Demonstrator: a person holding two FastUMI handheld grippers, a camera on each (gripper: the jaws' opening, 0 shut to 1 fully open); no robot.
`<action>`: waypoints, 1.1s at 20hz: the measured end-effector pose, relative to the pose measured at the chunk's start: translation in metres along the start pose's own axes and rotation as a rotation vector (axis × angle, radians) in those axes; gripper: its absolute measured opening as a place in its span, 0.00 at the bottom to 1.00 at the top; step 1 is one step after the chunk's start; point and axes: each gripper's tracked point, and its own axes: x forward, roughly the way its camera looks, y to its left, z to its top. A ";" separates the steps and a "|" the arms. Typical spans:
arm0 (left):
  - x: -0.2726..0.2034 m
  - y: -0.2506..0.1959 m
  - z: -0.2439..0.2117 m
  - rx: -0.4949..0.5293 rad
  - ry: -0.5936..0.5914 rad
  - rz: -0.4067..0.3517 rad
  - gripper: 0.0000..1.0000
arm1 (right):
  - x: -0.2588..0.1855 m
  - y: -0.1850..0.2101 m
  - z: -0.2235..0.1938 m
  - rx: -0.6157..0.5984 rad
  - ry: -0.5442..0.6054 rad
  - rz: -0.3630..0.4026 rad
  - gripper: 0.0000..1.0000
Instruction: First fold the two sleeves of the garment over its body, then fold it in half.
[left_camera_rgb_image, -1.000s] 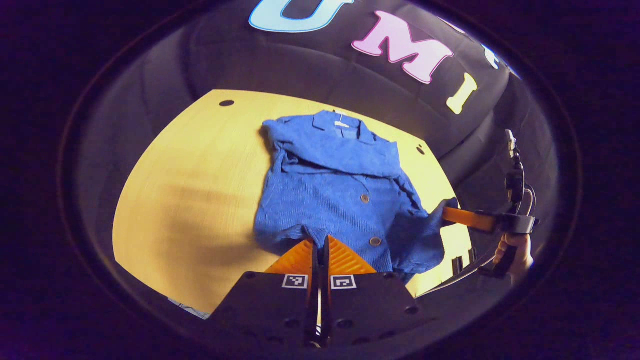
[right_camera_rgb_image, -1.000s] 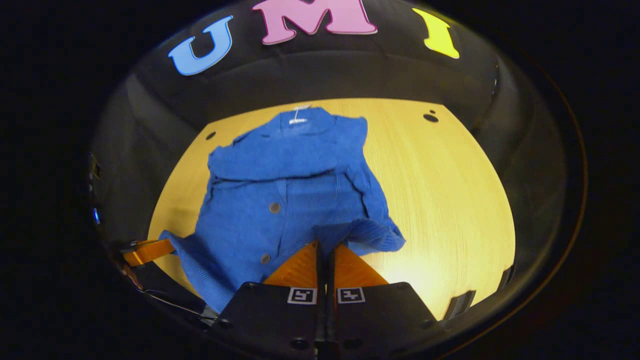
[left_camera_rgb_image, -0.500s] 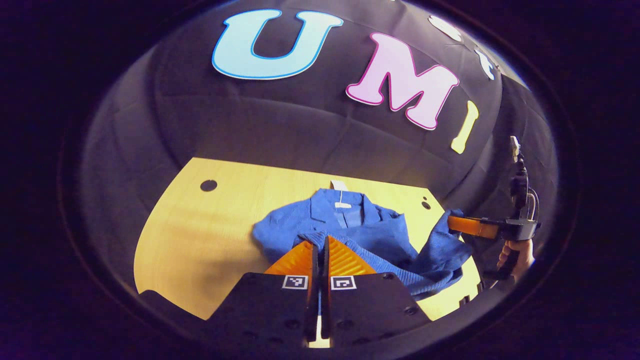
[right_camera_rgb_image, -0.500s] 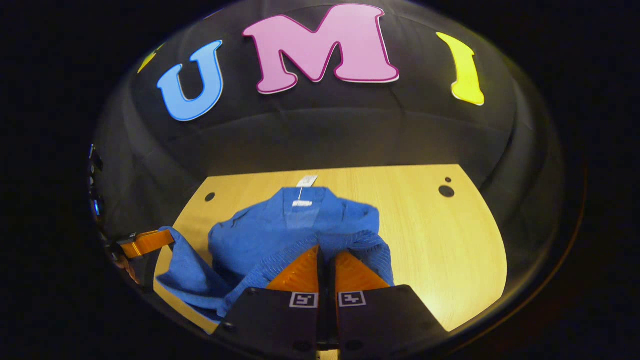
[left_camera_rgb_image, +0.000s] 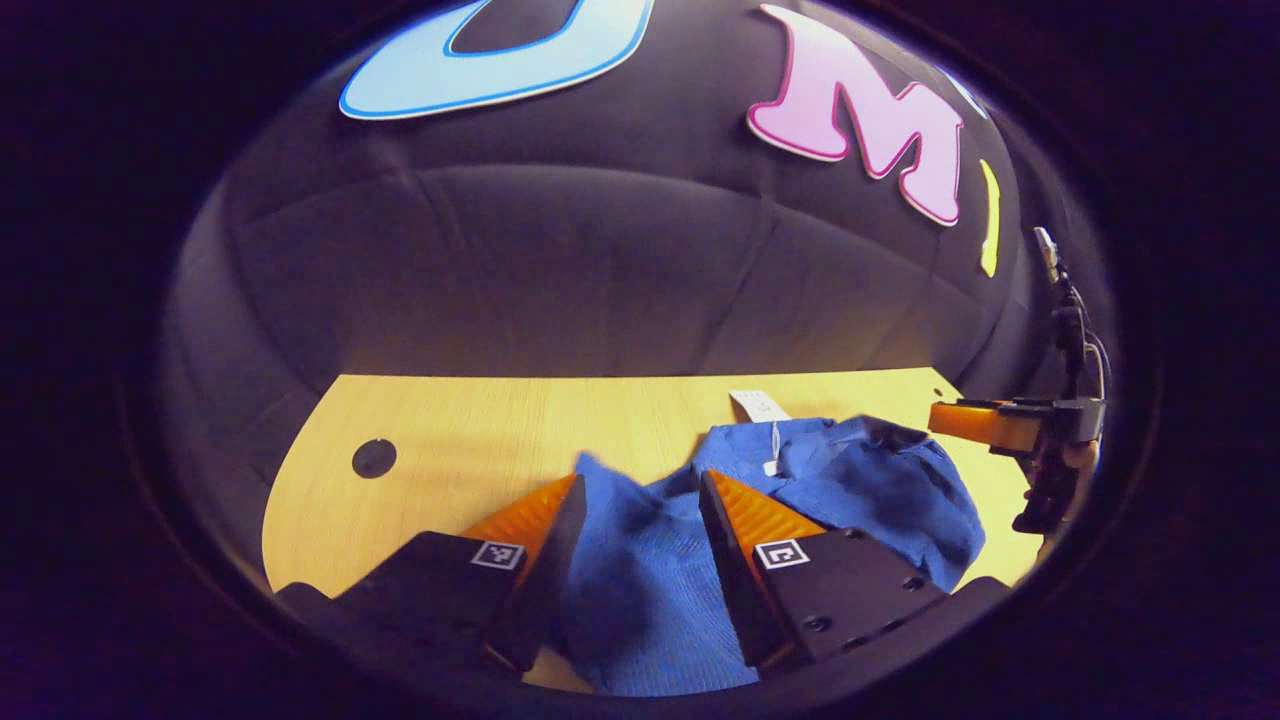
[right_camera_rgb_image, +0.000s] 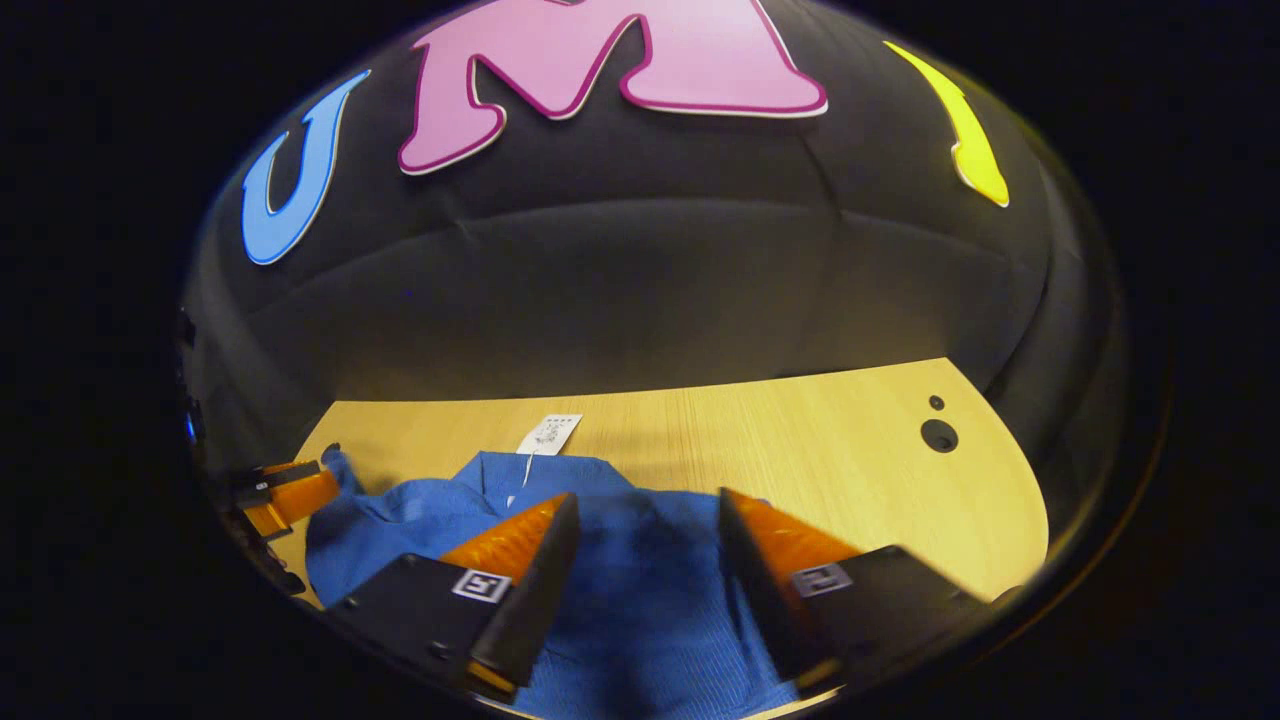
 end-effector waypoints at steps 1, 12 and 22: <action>-0.002 0.002 0.001 -0.010 -0.019 0.029 0.70 | -0.003 -0.003 0.006 -0.038 -0.029 -0.017 0.97; -0.203 -0.057 0.051 0.045 -0.359 0.048 0.86 | -0.170 0.037 0.042 -0.008 -0.256 0.015 0.97; -0.441 -0.084 -0.025 0.016 -0.572 0.172 0.83 | -0.383 0.099 -0.013 -0.057 -0.320 0.087 0.96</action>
